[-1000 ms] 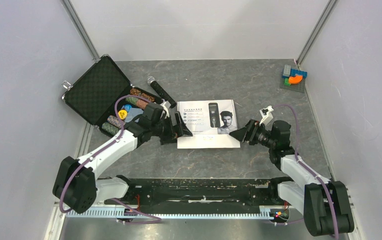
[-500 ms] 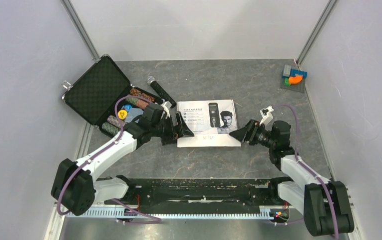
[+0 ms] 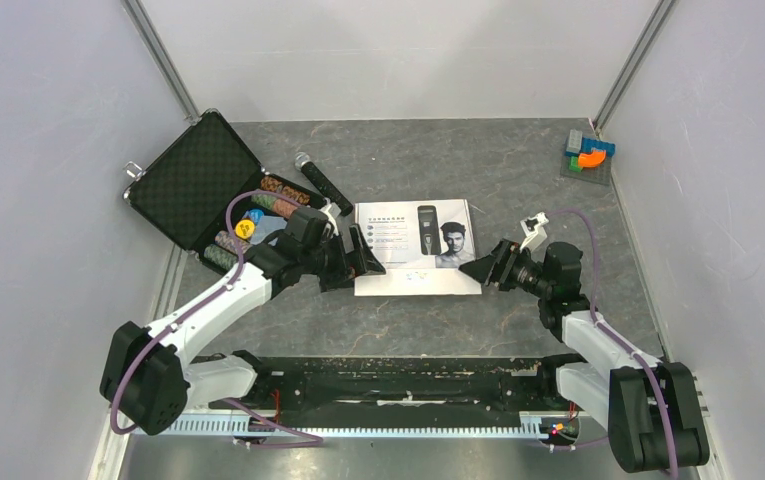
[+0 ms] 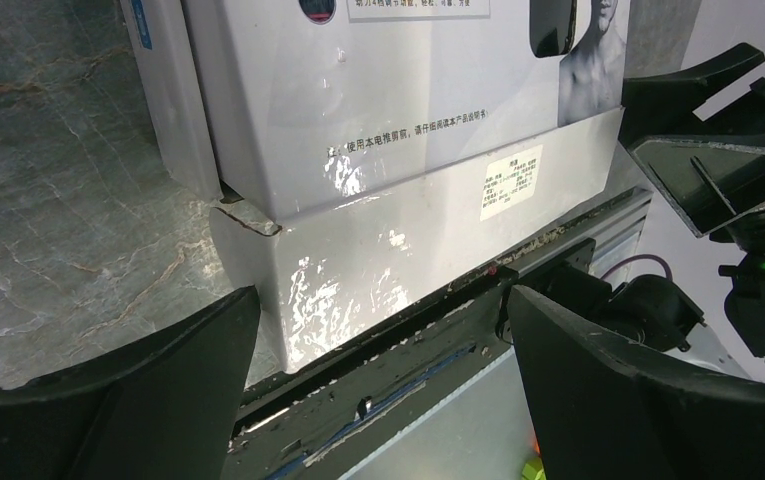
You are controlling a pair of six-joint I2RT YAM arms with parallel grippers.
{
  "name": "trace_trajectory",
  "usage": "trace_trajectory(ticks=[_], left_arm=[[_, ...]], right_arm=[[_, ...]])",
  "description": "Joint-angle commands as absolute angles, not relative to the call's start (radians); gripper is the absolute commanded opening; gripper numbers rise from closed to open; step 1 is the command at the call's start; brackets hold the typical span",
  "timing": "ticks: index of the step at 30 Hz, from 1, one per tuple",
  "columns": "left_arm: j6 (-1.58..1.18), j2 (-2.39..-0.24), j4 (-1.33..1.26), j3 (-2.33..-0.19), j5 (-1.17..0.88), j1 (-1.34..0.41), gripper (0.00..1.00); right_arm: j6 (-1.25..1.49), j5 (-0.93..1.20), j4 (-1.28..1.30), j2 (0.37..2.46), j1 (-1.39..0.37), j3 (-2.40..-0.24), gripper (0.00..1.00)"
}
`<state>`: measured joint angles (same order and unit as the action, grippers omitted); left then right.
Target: Sort the hair-cutting tools
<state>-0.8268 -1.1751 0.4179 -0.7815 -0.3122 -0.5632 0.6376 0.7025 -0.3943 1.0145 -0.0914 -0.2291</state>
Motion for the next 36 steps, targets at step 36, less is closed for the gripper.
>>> trace_trajectory(ticks=[36], left_arm=[[-0.761,-1.175,0.414,-0.788,-0.249,-0.568,1.0]], right_arm=[[0.899,0.718,-0.535,0.958,-0.092,-0.176,0.74]])
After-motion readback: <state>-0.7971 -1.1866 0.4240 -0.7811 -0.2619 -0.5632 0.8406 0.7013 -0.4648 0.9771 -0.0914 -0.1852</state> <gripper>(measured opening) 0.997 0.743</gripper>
